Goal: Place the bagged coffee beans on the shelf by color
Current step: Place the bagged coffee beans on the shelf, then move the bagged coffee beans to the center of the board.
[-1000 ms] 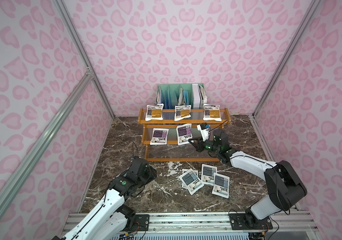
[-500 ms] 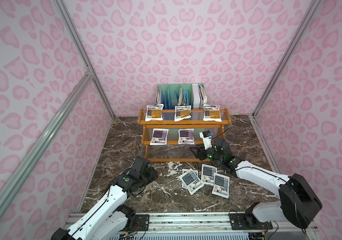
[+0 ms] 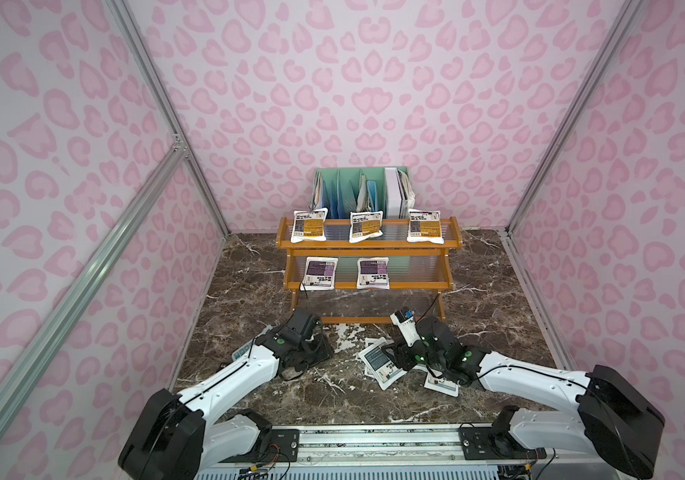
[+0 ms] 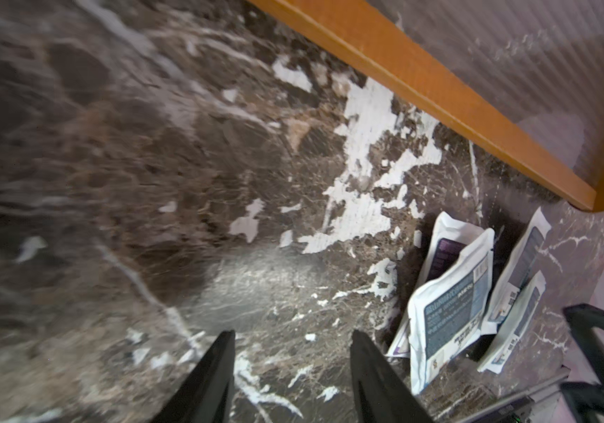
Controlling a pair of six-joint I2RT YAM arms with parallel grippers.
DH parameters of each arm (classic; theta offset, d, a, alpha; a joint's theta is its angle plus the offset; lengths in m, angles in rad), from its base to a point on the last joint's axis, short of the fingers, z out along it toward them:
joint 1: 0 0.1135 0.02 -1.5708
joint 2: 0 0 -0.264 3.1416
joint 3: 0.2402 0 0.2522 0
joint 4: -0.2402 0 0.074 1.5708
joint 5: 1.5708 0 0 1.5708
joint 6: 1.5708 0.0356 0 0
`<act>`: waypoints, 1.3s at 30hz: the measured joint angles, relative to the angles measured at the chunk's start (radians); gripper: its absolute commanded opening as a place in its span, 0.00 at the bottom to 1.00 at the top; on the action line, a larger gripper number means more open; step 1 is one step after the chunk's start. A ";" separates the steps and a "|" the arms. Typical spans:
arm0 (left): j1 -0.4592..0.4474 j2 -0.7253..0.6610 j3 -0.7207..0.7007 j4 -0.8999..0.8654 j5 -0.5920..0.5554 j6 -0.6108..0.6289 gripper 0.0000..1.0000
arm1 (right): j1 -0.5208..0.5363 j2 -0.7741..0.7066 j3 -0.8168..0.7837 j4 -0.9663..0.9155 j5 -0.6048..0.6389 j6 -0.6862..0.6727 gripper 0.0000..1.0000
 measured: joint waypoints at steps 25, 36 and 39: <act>-0.098 0.330 0.219 -0.002 0.144 0.135 0.52 | 0.016 -0.015 -0.128 -0.085 0.245 0.191 0.54; -0.104 0.349 0.232 -0.014 0.172 0.154 0.51 | 0.030 -0.249 -0.122 -0.172 0.166 0.154 0.51; -0.104 0.329 0.223 -0.017 0.161 0.153 0.50 | 0.032 -0.248 -0.109 -0.102 0.079 0.118 0.49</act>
